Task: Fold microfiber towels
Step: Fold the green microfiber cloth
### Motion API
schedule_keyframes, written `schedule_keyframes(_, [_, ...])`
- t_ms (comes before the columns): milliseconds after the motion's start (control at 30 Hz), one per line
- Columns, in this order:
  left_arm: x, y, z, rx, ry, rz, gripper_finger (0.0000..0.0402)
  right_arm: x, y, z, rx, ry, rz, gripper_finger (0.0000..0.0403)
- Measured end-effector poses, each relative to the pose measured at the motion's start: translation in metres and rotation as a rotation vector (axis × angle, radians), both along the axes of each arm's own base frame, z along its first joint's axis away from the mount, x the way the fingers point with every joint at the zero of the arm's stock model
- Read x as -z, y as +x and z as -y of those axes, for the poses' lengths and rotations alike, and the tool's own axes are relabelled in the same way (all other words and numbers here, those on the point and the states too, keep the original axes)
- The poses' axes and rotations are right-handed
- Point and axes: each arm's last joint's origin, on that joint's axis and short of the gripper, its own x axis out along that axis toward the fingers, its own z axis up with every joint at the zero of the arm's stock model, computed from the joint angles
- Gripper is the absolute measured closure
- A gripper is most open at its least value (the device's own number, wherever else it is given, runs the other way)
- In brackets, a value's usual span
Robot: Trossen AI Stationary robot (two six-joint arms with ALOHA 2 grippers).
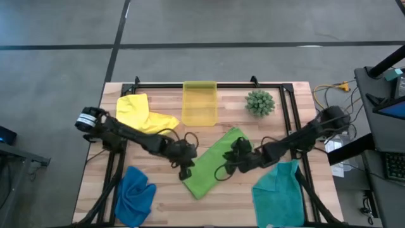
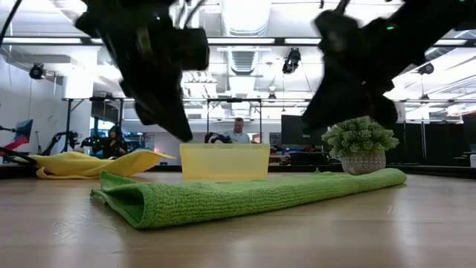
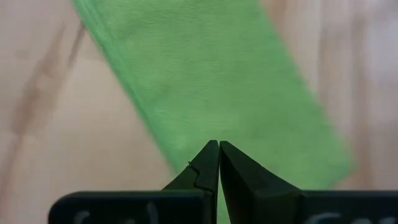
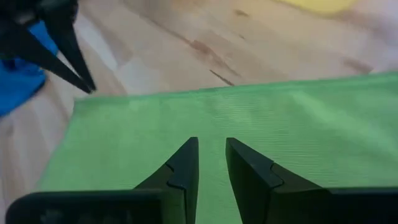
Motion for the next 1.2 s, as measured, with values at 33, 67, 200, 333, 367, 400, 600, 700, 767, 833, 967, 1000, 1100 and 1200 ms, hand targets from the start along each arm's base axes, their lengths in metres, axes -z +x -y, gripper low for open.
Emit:
schedule_keyframes(33, [0.002,0.002,-0.007,0.019,0.023,0.001,0.0402,0.004,0.006,-0.003,0.022,0.016,-0.009,0.0326])
schedule_keyframes(67, [0.006,0.005,-0.013,0.038,0.037,-0.001,0.0402,0.008,0.011,-0.005,0.044,0.026,-0.039,0.0326])
schedule_keyframes(200, [0.015,0.010,-0.026,0.117,0.039,-0.018,0.0402,0.027,0.027,-0.012,0.165,0.041,-0.223,0.0326])
schedule_keyframes(333, [0.026,0.011,-0.022,0.200,0.019,-0.052,0.0402,0.039,0.040,-0.015,0.226,0.032,-0.388,0.0326])
schedule_keyframes(367, [0.030,0.011,-0.019,0.219,0.011,-0.069,0.0402,0.040,0.044,-0.016,0.224,0.025,-0.409,0.0326])
schedule_keyframes(400, [0.036,0.009,-0.016,0.234,0.002,-0.095,0.0402,0.041,0.048,-0.016,0.216,0.020,-0.421,0.0326])
schedule_keyframes(600, [0.063,0.007,0.010,0.352,-0.117,-0.174,0.0402,0.041,0.071,-0.009,0.198,0.016,-0.428,0.0326])
schedule_keyframes(700, [0.069,0.003,0.025,0.438,-0.180,-0.195,0.0402,0.036,0.076,0.000,0.188,0.016,-0.430,0.0326])
schedule_keyframes(767, [0.067,-0.002,0.031,0.463,-0.185,-0.194,0.0402,0.027,0.076,0.002,0.171,-0.014,-0.423,0.0326])
schedule_keyframes(833, [0.062,-0.009,0.031,0.472,-0.183,-0.187,0.0402,0.010,0.076,0.001,0.150,-0.061,-0.373,0.0326])
schedule_keyframes(967, [0.047,-0.026,0.025,0.468,-0.112,-0.149,0.0402,-0.023,0.070,-0.016,0.062,-0.114,-0.268,0.0326])
schedule_keyframes(1000, [0.042,-0.029,0.023,0.464,-0.081,-0.121,0.0402,-0.027,0.069,-0.023,0.032,-0.119,-0.247,0.0326])
schedule_keyframes(1100, [0.027,-0.040,0.017,0.428,-0.013,-0.044,0.0402,-0.037,0.068,-0.044,-0.055,-0.124,-0.182,0.0326])
schedule_keyframes(1200, [0.022,-0.053,0.012,0.407,0.012,-0.002,0.0402,-0.044,0.070,-0.064,-0.125,-0.117,-0.089,0.0326])
